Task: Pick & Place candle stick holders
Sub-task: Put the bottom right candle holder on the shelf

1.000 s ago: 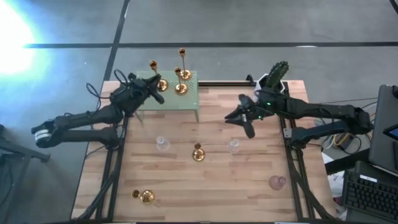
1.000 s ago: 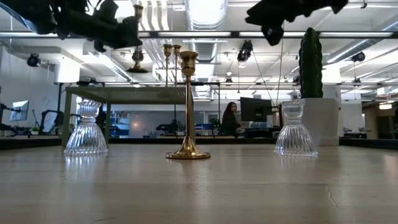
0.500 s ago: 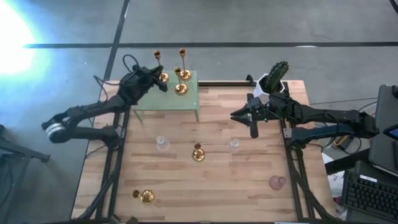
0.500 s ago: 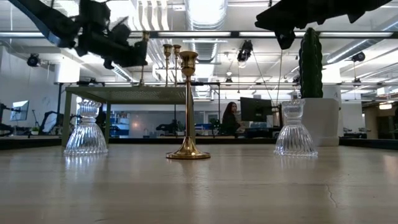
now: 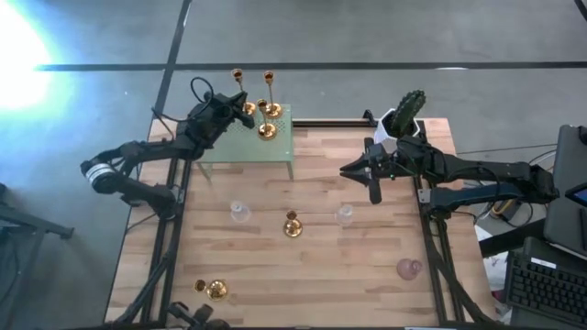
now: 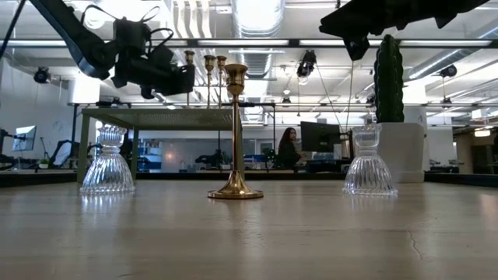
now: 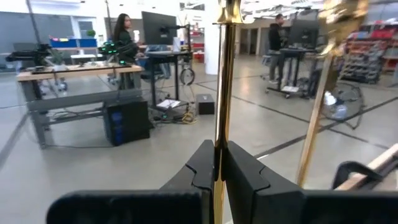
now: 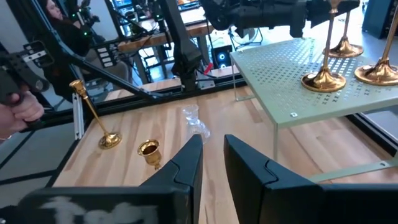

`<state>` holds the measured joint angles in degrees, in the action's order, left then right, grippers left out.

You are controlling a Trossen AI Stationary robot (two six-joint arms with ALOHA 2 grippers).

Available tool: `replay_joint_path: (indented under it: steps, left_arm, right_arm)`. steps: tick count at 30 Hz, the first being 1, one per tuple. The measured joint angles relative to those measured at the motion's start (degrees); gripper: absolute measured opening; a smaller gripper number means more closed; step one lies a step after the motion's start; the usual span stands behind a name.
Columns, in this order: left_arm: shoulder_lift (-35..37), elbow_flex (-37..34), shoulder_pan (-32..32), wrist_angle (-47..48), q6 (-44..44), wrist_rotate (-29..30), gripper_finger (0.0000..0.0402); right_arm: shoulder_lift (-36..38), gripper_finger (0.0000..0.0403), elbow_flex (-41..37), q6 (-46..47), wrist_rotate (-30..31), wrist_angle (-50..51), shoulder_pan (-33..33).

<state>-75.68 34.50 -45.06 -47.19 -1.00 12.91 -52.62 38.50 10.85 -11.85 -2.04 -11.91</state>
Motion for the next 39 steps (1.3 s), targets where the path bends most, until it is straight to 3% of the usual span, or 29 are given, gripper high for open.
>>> replay_joint_path:
  steps: [19,39]
  left_arm:
    - [-1.3,0.0,-0.4,1.6,-0.5,2.5,0.0021]
    - [1.8,-2.4,-0.4,2.8,2.2,2.8,0.0021]
  right_arm:
    - [0.0,0.0059,0.0,-1.0,-0.1,0.1,0.0]
    - [0.0,0.0052,0.0,-1.0,-0.1,0.1,0.0]
